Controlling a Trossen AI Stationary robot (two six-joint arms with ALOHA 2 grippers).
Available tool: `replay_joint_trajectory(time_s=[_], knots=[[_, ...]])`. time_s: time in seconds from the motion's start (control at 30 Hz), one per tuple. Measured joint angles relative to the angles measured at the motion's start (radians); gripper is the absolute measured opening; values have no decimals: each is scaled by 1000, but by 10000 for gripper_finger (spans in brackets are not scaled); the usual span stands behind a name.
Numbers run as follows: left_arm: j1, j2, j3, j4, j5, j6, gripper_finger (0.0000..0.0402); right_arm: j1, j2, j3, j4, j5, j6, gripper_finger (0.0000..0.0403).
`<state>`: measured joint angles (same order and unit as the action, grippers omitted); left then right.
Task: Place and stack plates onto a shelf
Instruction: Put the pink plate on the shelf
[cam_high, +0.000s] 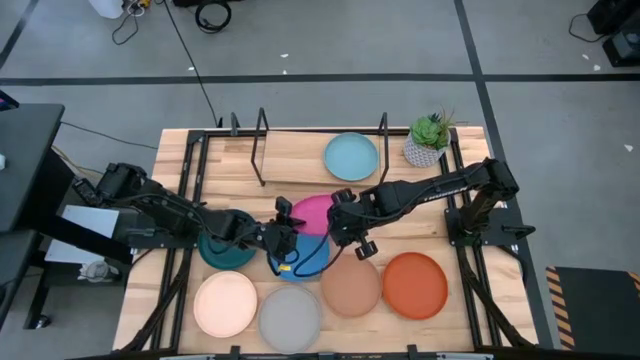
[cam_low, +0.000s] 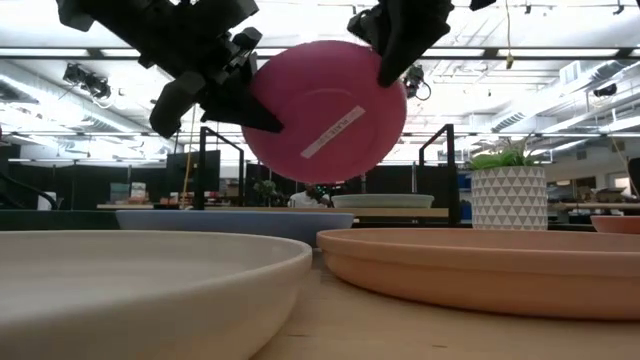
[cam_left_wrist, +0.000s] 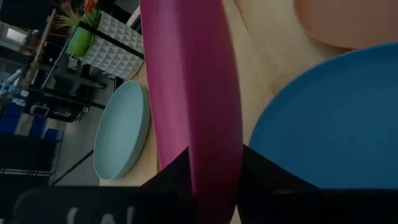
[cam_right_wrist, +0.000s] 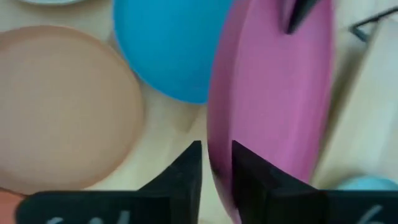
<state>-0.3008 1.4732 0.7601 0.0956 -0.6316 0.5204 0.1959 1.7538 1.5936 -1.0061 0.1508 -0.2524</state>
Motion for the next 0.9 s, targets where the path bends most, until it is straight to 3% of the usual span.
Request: replay_joint_trajectory(time_s=[0.13, 0.27, 0.5, 0.77, 0.9], knots=[[6, 0, 0, -2, -17, -1, 76, 7, -6, 61, -43, 94, 29, 124], [25, -1, 0, 3, -137, 7, 76, 25, -8, 150, -117, 238, 92, 151], [123, -1, 0, 17, -221, -89, 76, 55, -12, 220, -216, 429, 220, 158], [258, -1, 0, 15, -221, -139, 57, 93, -32, 220, -344, 467, 372, 158], [304, 0, 0, 27, -158, -139, 55, 119, -32, 220, -382, 472, 420, 158]])
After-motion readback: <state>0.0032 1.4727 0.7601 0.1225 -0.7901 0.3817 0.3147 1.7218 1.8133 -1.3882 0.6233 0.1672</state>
